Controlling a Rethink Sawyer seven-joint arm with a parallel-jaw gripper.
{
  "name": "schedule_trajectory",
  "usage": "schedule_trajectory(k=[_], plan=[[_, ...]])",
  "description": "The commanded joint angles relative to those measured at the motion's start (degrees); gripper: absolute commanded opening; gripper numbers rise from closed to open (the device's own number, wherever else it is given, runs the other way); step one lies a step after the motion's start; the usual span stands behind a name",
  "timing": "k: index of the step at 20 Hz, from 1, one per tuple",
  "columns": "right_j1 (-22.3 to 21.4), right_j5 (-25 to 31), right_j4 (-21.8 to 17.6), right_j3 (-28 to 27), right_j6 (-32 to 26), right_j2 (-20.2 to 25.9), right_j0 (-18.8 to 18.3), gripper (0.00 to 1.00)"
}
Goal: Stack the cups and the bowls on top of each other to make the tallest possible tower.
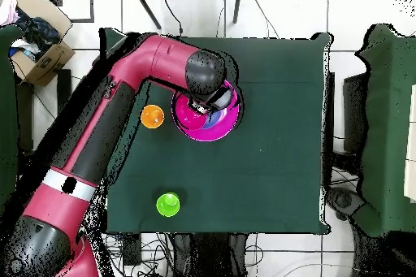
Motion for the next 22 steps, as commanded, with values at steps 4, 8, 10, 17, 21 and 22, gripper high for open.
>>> schedule_trajectory(k=[4, 8, 10, 17, 21, 22], plan=[[-2.7, -1.7, -1.6, 1.9, -12.5, 5.8, -0.6, 1.0], [-3.8, -3.1, -2.3, 3.3, -12.8, 5.9, 0.2, 1.0], [-4.4, -3.8, -2.7, 3.9, -12.3, 5.8, 0.5, 1.0], [-5.6, -4.2, -3.5, 5.8, -13.2, 6.3, 2.0, 1.0], [-5.2, -3.1, -3.4, 5.4, -12.1, 6.9, 2.5, 1.0], [-5.2, -2.8, -3.3, 5.4, -11.9, 7.1, 2.7, 1.0]])
